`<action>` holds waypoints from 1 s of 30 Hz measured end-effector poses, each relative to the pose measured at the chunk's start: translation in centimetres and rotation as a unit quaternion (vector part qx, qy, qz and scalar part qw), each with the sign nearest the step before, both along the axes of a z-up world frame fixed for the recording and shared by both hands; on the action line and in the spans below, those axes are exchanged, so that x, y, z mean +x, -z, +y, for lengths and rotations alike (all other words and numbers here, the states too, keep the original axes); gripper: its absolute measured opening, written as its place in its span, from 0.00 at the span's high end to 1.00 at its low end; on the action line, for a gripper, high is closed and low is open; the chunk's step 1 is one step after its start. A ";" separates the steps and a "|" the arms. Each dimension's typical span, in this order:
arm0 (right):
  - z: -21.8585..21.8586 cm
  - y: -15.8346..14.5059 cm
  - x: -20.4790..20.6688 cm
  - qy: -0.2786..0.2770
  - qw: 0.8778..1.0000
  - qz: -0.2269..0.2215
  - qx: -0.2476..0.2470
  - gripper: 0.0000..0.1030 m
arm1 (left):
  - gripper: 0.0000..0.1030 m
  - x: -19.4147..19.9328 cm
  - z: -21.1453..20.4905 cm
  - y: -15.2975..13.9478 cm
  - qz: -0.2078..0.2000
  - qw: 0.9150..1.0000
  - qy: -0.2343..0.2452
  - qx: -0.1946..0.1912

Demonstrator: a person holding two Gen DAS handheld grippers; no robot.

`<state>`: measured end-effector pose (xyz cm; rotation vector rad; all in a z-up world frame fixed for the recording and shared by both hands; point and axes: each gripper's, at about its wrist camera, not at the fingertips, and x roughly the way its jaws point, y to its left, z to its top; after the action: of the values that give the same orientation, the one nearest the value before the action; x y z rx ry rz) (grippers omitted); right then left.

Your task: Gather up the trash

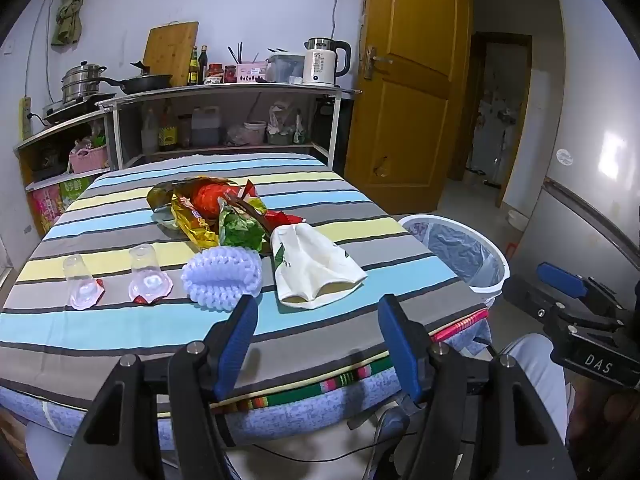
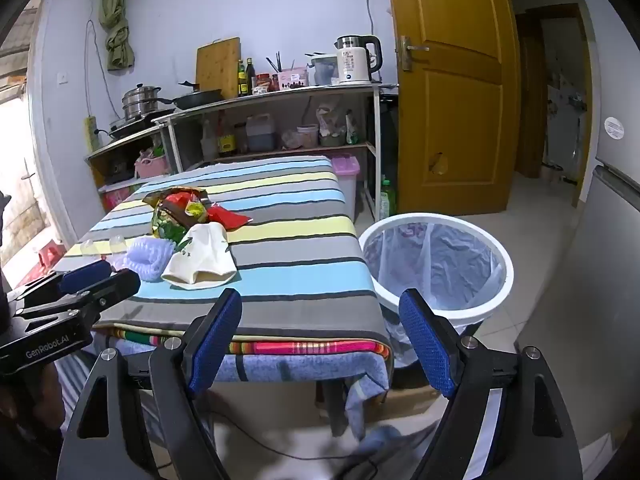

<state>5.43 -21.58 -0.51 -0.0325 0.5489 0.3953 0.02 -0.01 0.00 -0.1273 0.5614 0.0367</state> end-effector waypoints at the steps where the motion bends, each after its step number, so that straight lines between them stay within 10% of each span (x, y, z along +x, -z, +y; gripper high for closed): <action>1: 0.0 0.0 0.0 0.000 1.000 0.000 -0.001 0.21 | 0.37 0.0 0.0 0.0 0.000 1.000 0.002 -0.004; 30: 0.3 0.0 0.1 0.000 1.000 0.000 -0.006 0.21 | 0.37 -0.3 0.2 -0.6 -0.009 1.000 -0.001 -0.009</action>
<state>5.50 -21.25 -0.48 -0.0437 0.5502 0.3927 -0.24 0.15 0.56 -0.1450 0.5443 0.0331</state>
